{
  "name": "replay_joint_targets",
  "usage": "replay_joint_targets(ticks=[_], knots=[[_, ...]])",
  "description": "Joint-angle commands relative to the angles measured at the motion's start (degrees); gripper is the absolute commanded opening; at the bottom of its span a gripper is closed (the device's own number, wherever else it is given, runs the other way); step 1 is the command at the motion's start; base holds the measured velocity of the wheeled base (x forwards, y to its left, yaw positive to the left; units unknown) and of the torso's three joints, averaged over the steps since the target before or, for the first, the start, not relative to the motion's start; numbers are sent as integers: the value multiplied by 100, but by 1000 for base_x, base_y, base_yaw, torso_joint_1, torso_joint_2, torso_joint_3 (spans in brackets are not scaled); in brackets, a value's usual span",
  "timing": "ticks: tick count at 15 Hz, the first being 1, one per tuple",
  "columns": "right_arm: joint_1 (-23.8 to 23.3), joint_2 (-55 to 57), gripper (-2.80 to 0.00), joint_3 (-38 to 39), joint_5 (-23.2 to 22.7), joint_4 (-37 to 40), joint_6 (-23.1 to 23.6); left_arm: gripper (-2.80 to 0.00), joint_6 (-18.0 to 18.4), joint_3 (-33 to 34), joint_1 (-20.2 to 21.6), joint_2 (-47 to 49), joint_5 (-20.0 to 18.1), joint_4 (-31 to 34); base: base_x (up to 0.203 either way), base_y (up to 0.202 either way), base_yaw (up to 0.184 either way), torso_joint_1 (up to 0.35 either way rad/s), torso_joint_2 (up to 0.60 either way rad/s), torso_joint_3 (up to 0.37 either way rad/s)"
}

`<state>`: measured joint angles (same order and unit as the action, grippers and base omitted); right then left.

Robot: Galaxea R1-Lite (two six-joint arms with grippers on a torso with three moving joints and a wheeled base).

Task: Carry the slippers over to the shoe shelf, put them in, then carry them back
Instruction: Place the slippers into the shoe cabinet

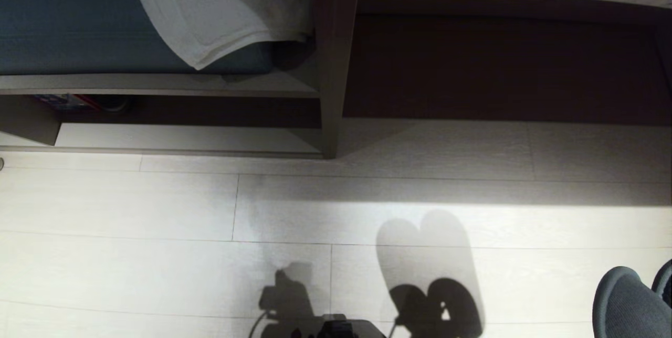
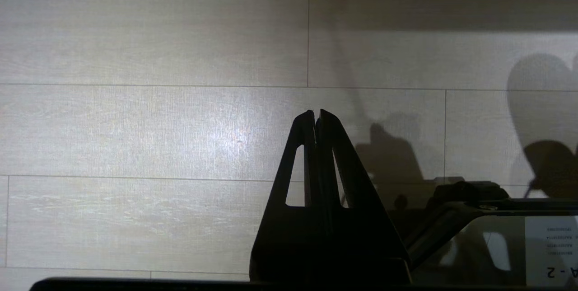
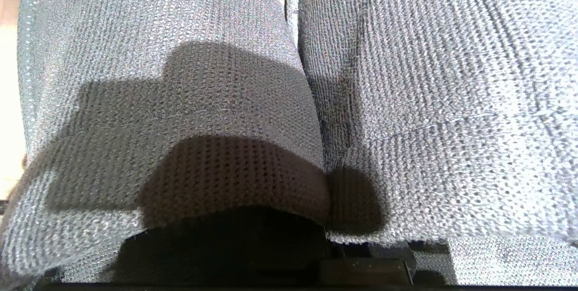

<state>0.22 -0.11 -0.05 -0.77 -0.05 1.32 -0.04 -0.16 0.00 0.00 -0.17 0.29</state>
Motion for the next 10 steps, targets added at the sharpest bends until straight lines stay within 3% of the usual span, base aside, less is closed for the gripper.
replay_joint_targets(ticks=[1,10], knots=[[4,11,-280,-4,-2,-4,0,-280,-5,-2,0,0,0,-3,0,0,0,-1,5,206],[4,11,-280,-3,-2,-4,0,-280,-5,-2,0,0,0,-3,0,0,0,2,2,204]])
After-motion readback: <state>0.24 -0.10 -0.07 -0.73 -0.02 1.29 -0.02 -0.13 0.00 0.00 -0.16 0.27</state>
